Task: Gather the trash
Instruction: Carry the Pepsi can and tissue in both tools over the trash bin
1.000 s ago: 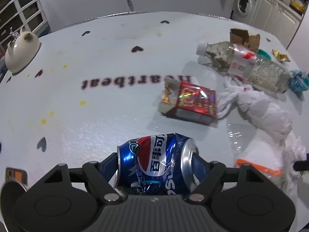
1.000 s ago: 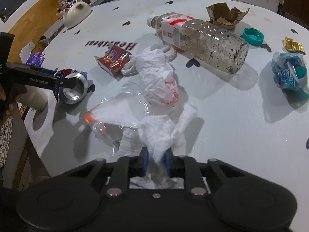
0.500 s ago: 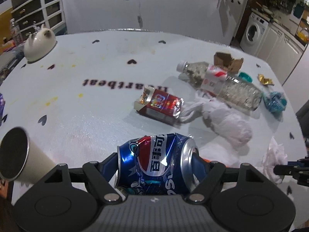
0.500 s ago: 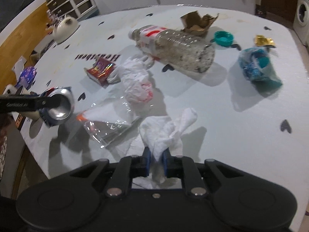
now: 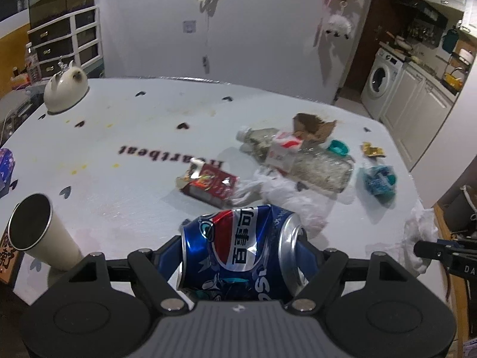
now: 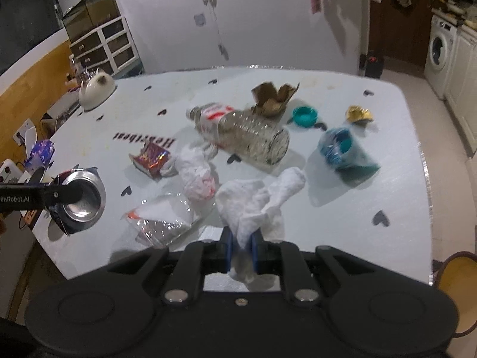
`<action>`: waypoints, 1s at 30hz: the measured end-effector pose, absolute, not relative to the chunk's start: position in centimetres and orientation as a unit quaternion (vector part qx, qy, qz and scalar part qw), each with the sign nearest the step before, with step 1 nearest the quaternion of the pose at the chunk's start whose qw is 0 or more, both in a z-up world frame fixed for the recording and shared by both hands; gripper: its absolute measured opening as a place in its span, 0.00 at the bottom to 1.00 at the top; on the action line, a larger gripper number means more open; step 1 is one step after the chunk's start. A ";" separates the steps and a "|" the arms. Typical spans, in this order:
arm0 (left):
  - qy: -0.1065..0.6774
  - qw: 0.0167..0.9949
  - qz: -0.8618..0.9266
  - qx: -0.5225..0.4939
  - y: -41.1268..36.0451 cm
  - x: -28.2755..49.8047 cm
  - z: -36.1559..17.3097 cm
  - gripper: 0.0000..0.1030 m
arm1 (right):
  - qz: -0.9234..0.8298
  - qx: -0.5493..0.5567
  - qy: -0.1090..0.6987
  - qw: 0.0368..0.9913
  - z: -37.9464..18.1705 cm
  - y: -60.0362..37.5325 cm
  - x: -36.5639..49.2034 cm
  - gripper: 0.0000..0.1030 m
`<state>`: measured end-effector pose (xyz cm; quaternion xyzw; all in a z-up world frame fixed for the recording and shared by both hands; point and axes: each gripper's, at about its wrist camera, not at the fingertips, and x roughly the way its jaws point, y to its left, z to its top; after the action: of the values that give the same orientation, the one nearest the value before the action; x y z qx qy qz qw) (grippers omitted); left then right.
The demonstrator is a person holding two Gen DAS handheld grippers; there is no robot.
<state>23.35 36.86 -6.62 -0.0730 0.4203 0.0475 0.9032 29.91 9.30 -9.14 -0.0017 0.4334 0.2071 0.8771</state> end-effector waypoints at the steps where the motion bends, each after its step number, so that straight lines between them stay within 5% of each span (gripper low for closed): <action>1: 0.418 0.905 0.045 -0.072 36.4 23.3 -6.4 0.76 | 0.204 -0.005 0.429 0.880 -8.7 9.1 29.7 0.13; 30: 0.390 0.920 -0.011 -0.034 11.5 28.4 -4.0 0.76 | 0.127 0.033 0.367 0.921 -2.9 -11.8 29.6 0.13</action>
<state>28.45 11.47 -3.95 -0.0338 0.3898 -0.0108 0.9202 29.60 -11.80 -2.87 0.0330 0.3669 0.1268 0.9210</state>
